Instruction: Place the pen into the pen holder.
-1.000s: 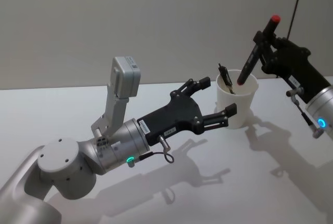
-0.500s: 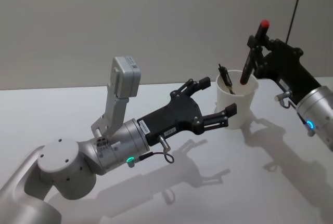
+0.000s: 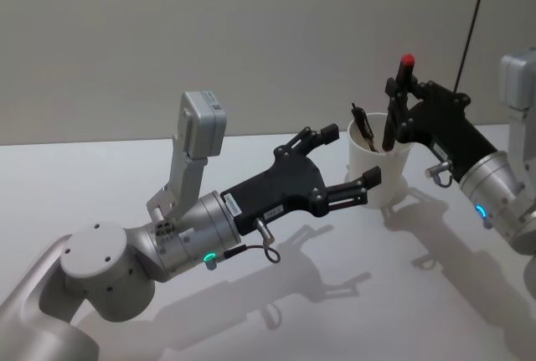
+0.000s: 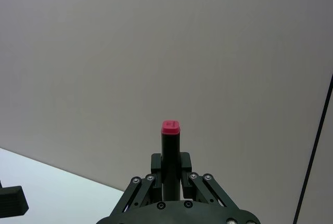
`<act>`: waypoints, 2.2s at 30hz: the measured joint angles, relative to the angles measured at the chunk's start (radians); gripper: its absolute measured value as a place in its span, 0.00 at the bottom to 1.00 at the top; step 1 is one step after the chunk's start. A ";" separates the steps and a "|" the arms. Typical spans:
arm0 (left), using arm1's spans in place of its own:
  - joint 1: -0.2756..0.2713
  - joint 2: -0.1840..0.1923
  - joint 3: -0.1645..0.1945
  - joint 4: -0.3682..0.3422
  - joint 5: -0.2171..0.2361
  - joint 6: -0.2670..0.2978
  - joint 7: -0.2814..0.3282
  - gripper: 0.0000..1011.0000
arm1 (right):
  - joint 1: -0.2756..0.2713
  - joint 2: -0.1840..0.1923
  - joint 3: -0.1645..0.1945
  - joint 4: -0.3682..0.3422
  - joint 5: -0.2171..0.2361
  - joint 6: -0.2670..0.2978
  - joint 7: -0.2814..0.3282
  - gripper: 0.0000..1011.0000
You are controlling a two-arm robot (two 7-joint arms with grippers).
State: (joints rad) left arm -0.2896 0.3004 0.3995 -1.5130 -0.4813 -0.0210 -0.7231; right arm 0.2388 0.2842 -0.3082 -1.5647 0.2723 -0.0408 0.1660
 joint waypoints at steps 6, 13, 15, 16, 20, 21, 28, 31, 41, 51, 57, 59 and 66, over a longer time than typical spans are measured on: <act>0.000 0.000 0.000 0.000 0.000 0.000 0.000 0.99 | 0.004 -0.006 -0.005 0.017 -0.015 0.000 0.001 0.22; 0.000 0.000 0.000 0.000 0.000 0.000 0.000 0.99 | 0.007 -0.012 -0.009 0.033 -0.029 0.000 0.002 0.41; 0.000 0.000 0.000 0.000 0.000 0.000 0.000 0.99 | 0.008 -0.013 -0.009 0.036 -0.032 0.000 0.002 0.48; 0.000 0.000 0.000 0.000 0.000 0.000 0.000 0.99 | 0.008 -0.014 -0.010 0.036 -0.033 0.000 0.002 0.48; 0.000 0.000 0.000 0.000 0.000 0.000 0.000 0.99 | 0.009 -0.015 -0.011 0.041 -0.037 0.001 0.002 0.63; 0.000 0.000 0.000 0.000 0.000 0.000 0.000 0.99 | 0.009 -0.015 -0.011 0.041 -0.037 0.001 0.002 0.65; 0.000 0.000 0.000 0.000 0.000 0.000 0.000 0.99 | 0.009 -0.016 -0.011 0.043 -0.039 0.001 0.003 0.84; 0.000 0.000 0.000 0.000 0.000 0.000 0.000 0.99 | 0.006 -0.013 -0.009 0.034 -0.033 0.003 0.003 0.92; 0.000 0.000 0.000 0.000 0.000 0.000 0.000 0.99 | -0.029 0.013 0.008 -0.035 0.006 0.023 -0.024 0.99; 0.001 0.001 0.001 -0.001 0.005 0.000 0.013 0.99 | -0.061 0.029 0.020 -0.077 0.023 0.038 -0.047 0.99; 0.005 0.008 0.005 -0.010 0.027 0.003 0.069 0.99 | -0.107 0.035 0.035 -0.108 0.022 0.046 -0.060 0.99; 0.006 0.010 0.007 -0.013 0.035 0.004 0.088 0.99 | -0.124 0.037 0.040 -0.118 0.022 0.049 -0.064 0.99; 0.014 0.022 0.015 -0.030 0.074 0.009 0.188 0.99 | -0.205 0.048 0.066 -0.171 0.018 0.066 -0.087 0.99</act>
State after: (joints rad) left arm -0.2758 0.3221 0.4140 -1.5427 -0.4072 -0.0118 -0.5351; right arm 0.0342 0.3320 -0.2417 -1.7355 0.2902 0.0250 0.0795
